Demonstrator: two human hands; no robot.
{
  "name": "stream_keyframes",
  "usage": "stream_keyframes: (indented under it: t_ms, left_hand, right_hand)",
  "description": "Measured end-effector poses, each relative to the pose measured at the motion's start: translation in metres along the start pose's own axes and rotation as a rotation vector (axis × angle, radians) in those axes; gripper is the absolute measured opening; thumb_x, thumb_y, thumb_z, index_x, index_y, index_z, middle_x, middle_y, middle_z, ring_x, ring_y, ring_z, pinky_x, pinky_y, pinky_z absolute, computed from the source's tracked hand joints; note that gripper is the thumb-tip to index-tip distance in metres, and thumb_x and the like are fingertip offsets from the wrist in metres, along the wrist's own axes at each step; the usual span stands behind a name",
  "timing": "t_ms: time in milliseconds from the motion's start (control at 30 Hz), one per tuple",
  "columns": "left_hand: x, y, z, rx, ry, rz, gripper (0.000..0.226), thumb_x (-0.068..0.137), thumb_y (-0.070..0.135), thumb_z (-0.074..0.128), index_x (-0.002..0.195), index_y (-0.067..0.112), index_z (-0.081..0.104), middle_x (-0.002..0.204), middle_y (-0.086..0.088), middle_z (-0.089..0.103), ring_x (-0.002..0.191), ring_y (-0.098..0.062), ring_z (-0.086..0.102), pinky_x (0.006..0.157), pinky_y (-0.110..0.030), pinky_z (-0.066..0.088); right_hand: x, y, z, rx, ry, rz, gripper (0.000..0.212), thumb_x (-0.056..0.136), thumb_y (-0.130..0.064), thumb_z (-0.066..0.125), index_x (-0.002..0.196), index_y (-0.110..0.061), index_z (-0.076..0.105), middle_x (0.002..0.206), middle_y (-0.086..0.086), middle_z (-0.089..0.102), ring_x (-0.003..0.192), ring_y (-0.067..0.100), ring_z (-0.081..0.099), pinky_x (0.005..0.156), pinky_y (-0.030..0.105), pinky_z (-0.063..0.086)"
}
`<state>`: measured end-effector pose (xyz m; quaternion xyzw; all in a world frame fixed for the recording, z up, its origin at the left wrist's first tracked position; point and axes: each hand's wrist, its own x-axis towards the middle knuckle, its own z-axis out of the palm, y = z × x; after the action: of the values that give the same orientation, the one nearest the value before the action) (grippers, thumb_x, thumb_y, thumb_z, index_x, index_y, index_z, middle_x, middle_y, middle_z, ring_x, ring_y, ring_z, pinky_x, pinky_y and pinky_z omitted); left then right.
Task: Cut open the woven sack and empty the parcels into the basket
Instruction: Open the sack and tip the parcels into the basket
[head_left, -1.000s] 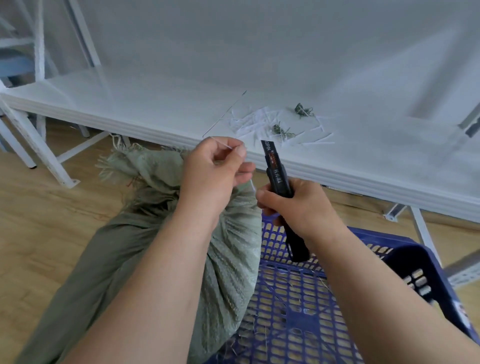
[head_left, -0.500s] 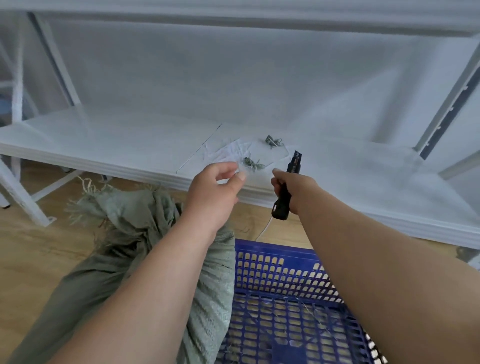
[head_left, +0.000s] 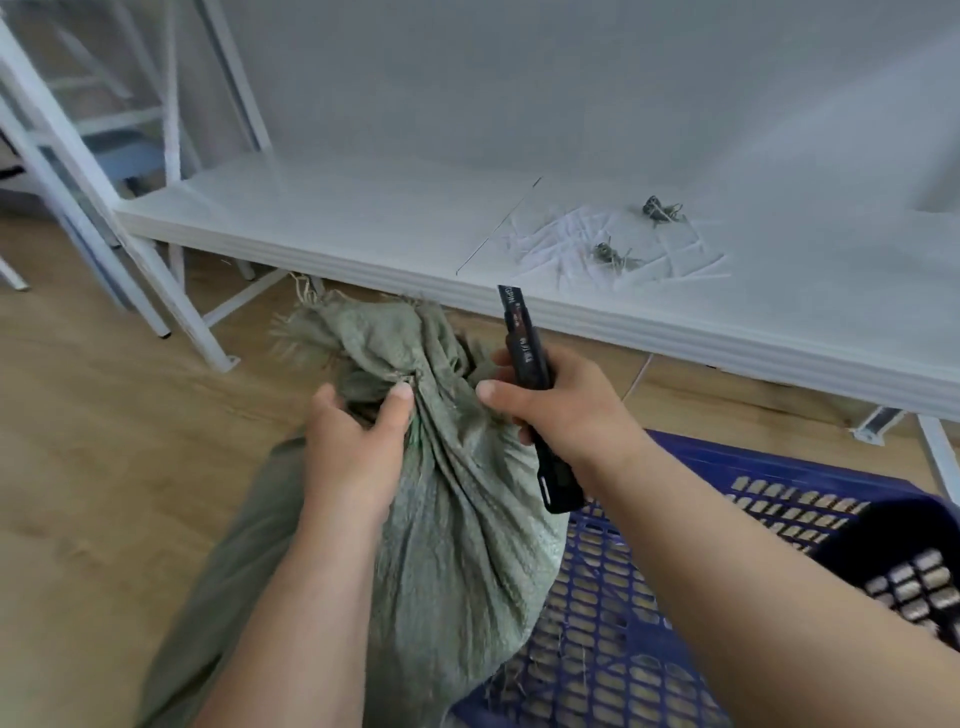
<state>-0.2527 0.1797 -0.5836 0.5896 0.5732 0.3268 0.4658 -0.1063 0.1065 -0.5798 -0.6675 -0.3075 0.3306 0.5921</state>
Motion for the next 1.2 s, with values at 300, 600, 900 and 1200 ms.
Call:
stream_keyframes:
  t_ms: [300,600,900,1200]
  left_hand:
    - [0.002,0.001,0.011,-0.13,-0.388,0.365,0.058,0.093,0.009,0.056,0.142,0.033,0.036,0.108,0.025,0.062,0.108,0.011,0.055,0.102,-0.024,0.038]
    - [-0.012,-0.023,0.042,0.51,-0.367,0.647,0.094,0.078,0.047,0.071,0.15,0.032,0.012,0.154,0.005,0.027,0.141,-0.015,0.024,0.118,-0.04,0.015]
    - [-0.032,-0.08,0.106,1.159,-0.493,0.783,0.073,0.082,0.022,0.061,0.146,0.03,0.026,0.145,-0.001,0.035,0.135,-0.027,0.026,0.111,-0.047,0.012]
    - [-0.032,-0.094,0.141,1.58,-0.49,0.826,0.061,0.081,0.02,0.056,0.138,0.034,0.044,0.14,-0.009,0.024,0.133,-0.038,0.014,0.113,-0.05,0.003]
  right_hand:
    - [-0.001,-0.01,0.021,-0.09,0.114,-0.052,0.041,0.065,-0.038,0.085,0.092,-0.016,0.064,0.06,-0.008,0.06,0.044,0.008,0.052,0.046,0.024,0.045]
    - [-0.003,0.067,-0.032,0.415,0.642,0.596,0.036,0.07,-0.021,0.081,0.096,-0.005,0.063,0.067,0.008,0.061,0.036,0.014,0.049,0.043,0.022,0.044]
    - [-0.037,0.116,-0.067,0.254,0.507,0.833,0.034,0.097,-0.016,0.049,0.065,-0.007,0.04,0.022,0.003,0.038,0.042,0.021,0.045,0.048,0.027,0.037]
    - [-0.059,0.092,-0.07,0.632,0.596,1.071,0.029,0.092,0.0,0.037,0.063,-0.005,0.042,0.062,0.009,0.044,0.053,0.017,0.038,0.048,0.026,0.04]
